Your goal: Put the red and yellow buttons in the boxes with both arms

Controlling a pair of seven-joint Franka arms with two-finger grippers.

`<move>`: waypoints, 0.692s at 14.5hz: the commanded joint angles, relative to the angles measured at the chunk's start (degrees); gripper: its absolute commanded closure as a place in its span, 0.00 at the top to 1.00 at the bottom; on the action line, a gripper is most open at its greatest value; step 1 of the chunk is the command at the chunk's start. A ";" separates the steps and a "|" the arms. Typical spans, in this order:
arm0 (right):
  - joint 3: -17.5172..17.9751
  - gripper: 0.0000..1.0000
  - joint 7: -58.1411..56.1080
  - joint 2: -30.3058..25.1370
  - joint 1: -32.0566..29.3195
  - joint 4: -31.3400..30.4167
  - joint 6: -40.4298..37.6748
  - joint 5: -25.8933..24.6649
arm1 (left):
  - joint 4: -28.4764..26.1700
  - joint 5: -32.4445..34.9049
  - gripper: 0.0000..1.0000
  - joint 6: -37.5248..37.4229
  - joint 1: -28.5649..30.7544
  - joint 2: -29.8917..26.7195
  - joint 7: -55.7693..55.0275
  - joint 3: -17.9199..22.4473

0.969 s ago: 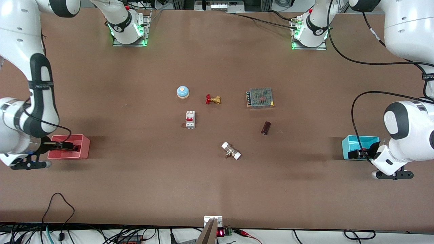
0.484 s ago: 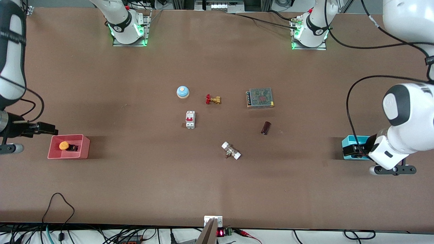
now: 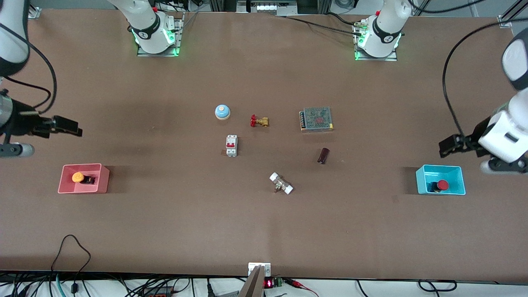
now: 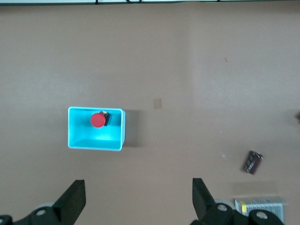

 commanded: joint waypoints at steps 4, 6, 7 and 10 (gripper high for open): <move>-0.01 1.00 1.05 -9.57 -0.40 -8.64 -1.10 -5.92 | -7.27 1.17 1.00 -2.97 0.17 -9.84 -0.34 -0.98; -0.01 1.00 1.83 -13.08 -0.22 -12.94 1.27 -5.92 | -7.44 0.99 1.00 -3.95 0.17 -11.16 -0.51 -1.15; 0.08 1.00 2.88 -14.41 -0.22 -14.35 1.72 -5.92 | -7.36 0.73 1.00 -4.39 0.26 -11.25 -0.34 -1.15; 0.08 1.00 2.98 -15.56 -0.22 -15.16 1.37 -6.01 | -7.27 0.55 1.00 -4.48 1.22 -11.78 -0.16 -1.15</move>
